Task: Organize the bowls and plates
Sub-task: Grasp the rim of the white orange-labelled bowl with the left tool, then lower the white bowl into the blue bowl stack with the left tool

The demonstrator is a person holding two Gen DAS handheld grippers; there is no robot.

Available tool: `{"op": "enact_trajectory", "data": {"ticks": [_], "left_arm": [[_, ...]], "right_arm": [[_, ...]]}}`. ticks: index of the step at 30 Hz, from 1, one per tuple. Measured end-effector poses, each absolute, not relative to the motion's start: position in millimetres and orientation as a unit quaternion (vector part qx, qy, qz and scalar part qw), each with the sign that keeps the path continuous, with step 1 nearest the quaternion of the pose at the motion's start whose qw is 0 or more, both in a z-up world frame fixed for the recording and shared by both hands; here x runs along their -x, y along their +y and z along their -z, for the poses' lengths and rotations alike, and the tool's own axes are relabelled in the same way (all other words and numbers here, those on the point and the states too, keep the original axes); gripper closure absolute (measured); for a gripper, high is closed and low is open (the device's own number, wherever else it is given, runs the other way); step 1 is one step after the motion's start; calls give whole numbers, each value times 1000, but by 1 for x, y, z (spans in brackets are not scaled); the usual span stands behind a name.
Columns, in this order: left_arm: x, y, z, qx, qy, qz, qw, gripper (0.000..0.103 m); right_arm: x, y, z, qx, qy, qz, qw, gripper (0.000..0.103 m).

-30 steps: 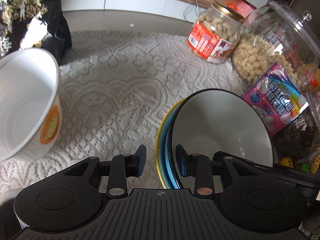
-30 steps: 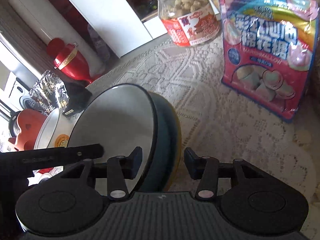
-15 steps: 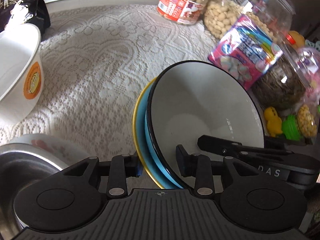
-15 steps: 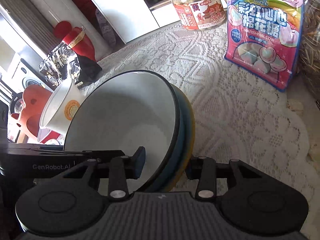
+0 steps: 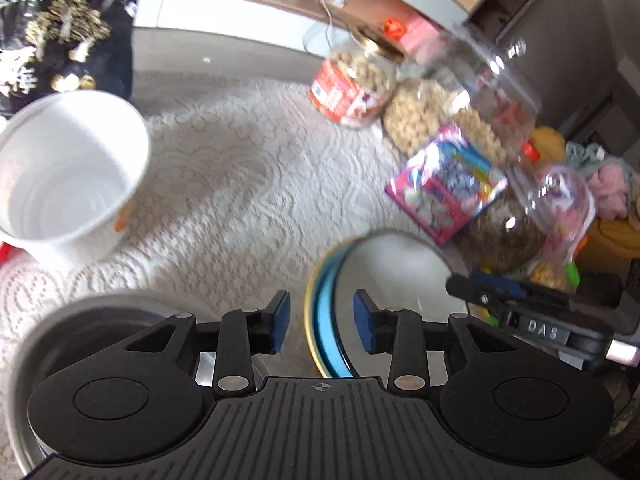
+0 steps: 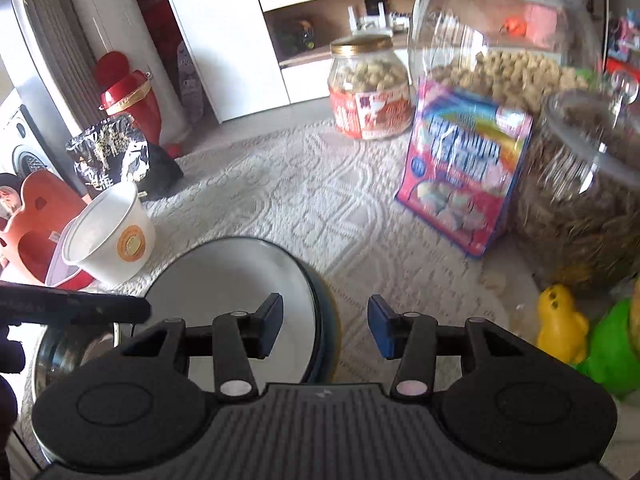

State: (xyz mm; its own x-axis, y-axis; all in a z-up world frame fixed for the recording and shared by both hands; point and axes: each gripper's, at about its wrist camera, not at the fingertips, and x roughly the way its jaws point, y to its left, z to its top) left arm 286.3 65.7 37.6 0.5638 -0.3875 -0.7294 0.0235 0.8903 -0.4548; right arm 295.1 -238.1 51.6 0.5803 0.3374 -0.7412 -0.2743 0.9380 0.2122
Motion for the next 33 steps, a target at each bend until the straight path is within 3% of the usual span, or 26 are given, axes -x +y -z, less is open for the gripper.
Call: {"op": "enact_trajectory", "data": {"ticks": [7, 15, 20, 22, 24, 33], "left_arm": [[-281, 171, -78, 216, 320, -28, 922, 65], [-286, 258, -37, 295, 347, -105, 884, 65], [-303, 258, -8, 296, 385, -118, 866, 65], [-304, 254, 3, 310, 394, -91, 861, 68], [-303, 247, 4, 307, 403, -77, 859, 63], [-271, 185, -61, 315, 351, 103, 876, 63]], "right_arm": [[-304, -157, -95, 28, 410, -194, 891, 55], [-369, -17, -74, -33, 491, -236, 838, 55], [-399, 45, -33, -4, 508, -202, 838, 56], [-402, 52, -18, -10, 527, -202, 826, 69], [-395, 50, -17, -29, 537, -215, 815, 71], [-329, -47, -122, 5, 457, -235, 858, 71]]}}
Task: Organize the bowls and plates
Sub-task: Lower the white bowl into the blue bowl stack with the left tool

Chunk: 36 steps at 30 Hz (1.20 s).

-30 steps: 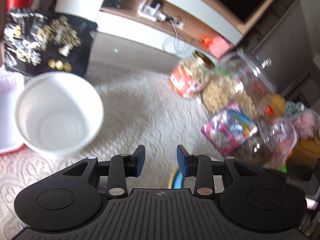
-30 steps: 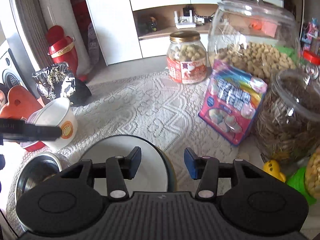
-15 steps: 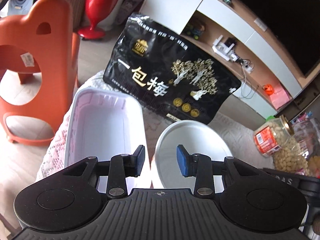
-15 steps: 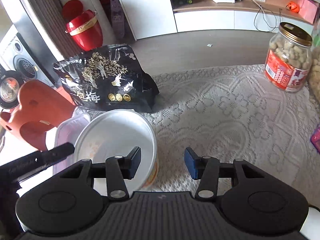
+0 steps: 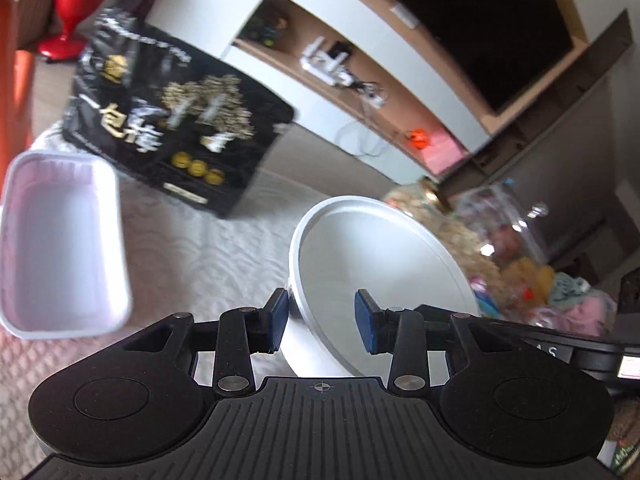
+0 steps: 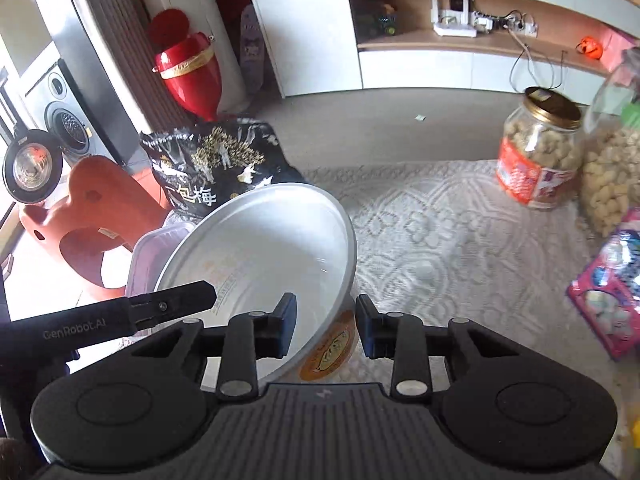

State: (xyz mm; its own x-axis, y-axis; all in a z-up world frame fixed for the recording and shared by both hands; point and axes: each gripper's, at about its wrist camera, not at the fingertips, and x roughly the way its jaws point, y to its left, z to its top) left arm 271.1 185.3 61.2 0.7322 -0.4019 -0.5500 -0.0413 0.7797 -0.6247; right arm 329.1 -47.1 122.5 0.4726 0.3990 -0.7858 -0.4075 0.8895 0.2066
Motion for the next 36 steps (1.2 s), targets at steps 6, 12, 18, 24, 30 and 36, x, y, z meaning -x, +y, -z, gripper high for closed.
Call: {"op": "enact_trajectory", "data": {"ticks": [6, 12, 18, 24, 30, 36], "left_arm": [[-270, 89, -74, 240, 389, 219, 862, 62], [-281, 64, -34, 250, 463, 219, 822, 64], [-278, 80, -38, 256, 445, 191, 837, 64], [-276, 68, -39, 217, 445, 190, 848, 68], [-275, 61, -33, 188, 449, 163, 858, 69], [-270, 60, -41, 194, 419, 157, 873, 69]], "right_arm": [[-294, -138, -147, 27, 431, -170, 886, 66], [-292, -191, -106, -7, 482, -137, 866, 66], [-290, -197, -91, 10, 474, -119, 872, 66], [-287, -199, -89, 8, 459, -117, 881, 63], [-282, -202, -49, 15, 499, -98, 861, 63], [-274, -211, -68, -11, 441, -126, 889, 53]]}}
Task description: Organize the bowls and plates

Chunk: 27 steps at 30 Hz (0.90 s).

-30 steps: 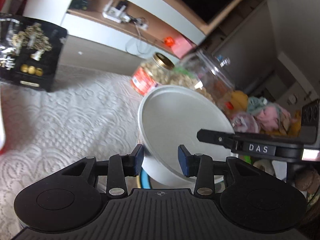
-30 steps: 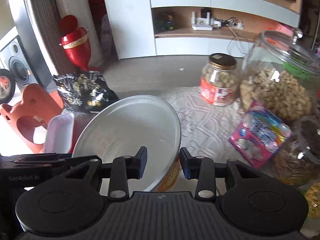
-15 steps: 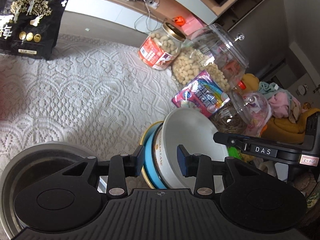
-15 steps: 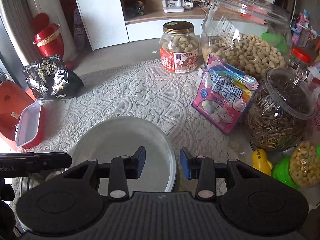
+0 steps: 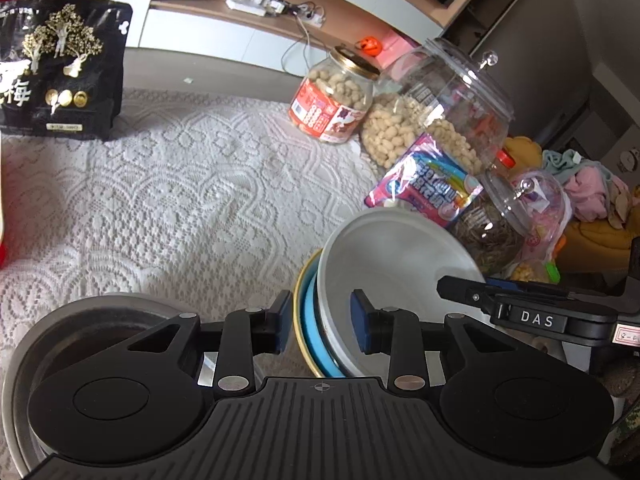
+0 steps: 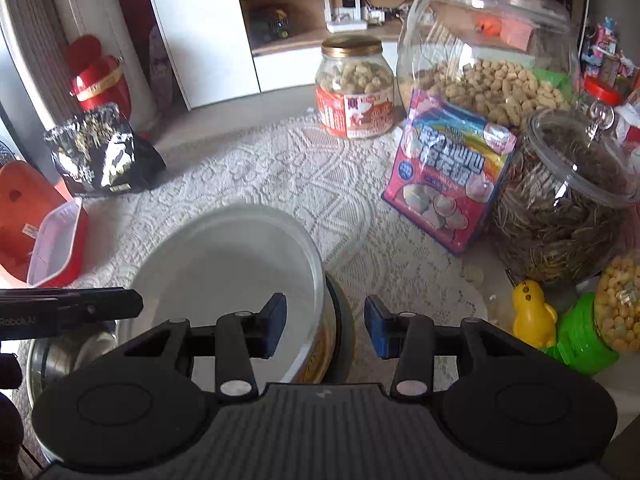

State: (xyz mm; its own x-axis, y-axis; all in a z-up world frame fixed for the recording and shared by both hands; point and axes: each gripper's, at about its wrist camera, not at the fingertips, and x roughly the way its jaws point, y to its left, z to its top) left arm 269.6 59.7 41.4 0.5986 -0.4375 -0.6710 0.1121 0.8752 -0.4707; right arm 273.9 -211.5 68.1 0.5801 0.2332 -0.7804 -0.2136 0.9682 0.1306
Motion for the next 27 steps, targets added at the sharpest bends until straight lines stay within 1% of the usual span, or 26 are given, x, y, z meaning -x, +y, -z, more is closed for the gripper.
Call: {"op": "enact_trajectory", "data": {"ticks": [1, 5, 12, 17, 20, 21, 23, 25, 27], "left_arm": [[-270, 59, -46, 195, 412, 157, 876, 69], [-273, 51, -59, 176, 412, 168, 878, 69], [-293, 5, -57, 37, 482, 112, 868, 68], [-313, -21, -44, -12, 528, 105, 843, 68], [-321, -35, -35, -38, 550, 100, 828, 68], [-323, -39, -33, -44, 553, 98, 826, 64], [-327, -44, -32, -58, 561, 94, 820, 59], [-333, -49, -32, -58, 573, 94, 812, 49], [-336, -52, -32, -64, 582, 95, 805, 46]], "right_arm": [[-273, -212, -70, -10, 432, -130, 892, 49], [-280, -221, -61, -32, 429, -154, 890, 48], [-304, -235, -13, -113, 462, -195, 858, 48], [-313, -235, 14, -123, 488, -217, 836, 48], [-314, -243, 23, -144, 488, -236, 828, 47], [-316, -247, 25, -157, 490, -243, 822, 47], [-318, -252, 31, -189, 496, -261, 807, 47], [-321, -254, 37, -218, 510, -280, 784, 47], [-322, -255, 39, -231, 517, -291, 771, 47]]}}
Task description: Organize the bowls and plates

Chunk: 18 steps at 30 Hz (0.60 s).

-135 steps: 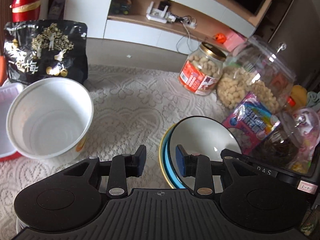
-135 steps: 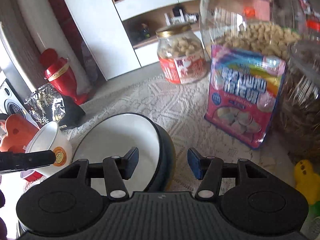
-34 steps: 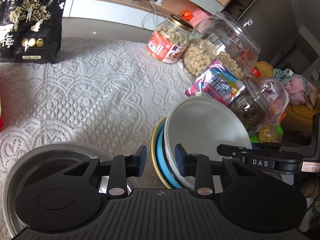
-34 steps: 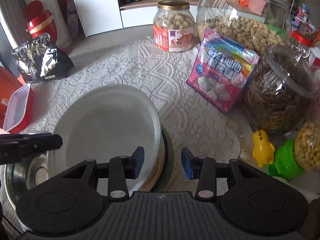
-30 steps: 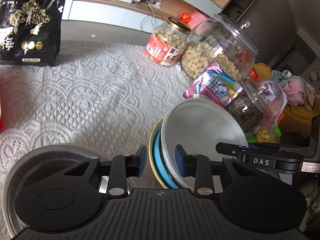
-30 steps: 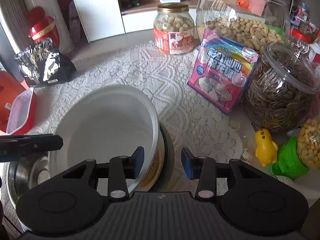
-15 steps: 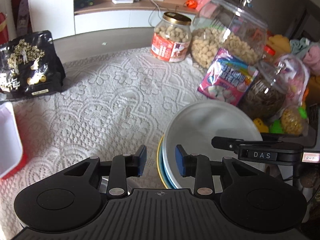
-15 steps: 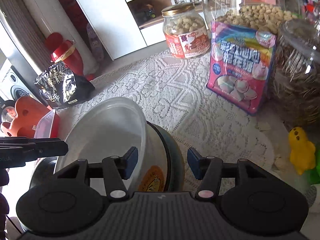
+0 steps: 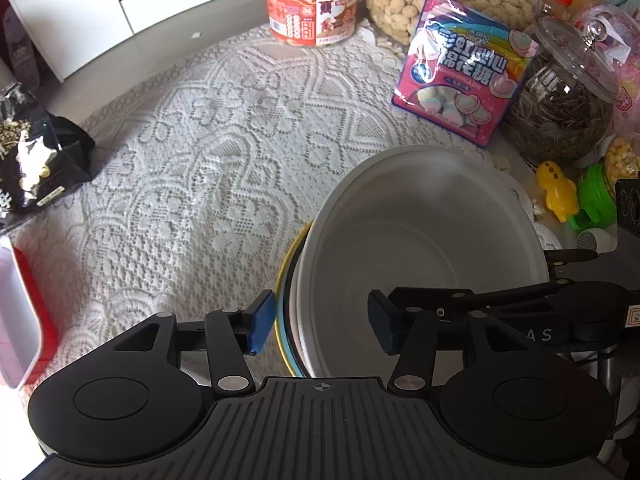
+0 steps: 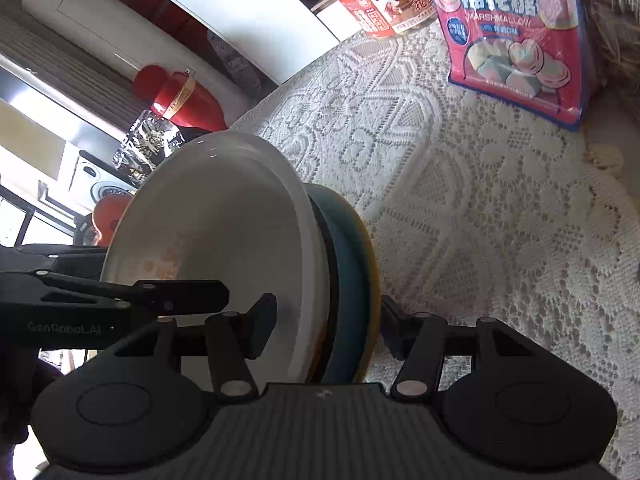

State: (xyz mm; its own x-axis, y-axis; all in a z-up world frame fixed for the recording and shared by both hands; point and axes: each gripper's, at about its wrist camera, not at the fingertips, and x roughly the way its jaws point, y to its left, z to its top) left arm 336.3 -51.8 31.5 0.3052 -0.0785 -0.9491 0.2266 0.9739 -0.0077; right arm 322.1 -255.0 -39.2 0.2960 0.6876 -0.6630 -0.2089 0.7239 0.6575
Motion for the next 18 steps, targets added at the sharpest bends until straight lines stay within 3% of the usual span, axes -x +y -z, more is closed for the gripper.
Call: {"op": "enact_trajectory", "data": {"ticks": [12, 15, 18], "left_arm": [[-343, -58, -28, -98, 605, 75, 787, 53], [-347, -44, -19, -60, 623, 68, 777, 46], [-352, -36, -16, -16, 632, 76, 771, 50]], "right_arm": [[-316, -254, 35, -213, 507, -293, 782, 47], [-315, -254, 34, -210, 505, -290, 785, 47], [-315, -253, 34, -210, 504, -290, 786, 47]]}}
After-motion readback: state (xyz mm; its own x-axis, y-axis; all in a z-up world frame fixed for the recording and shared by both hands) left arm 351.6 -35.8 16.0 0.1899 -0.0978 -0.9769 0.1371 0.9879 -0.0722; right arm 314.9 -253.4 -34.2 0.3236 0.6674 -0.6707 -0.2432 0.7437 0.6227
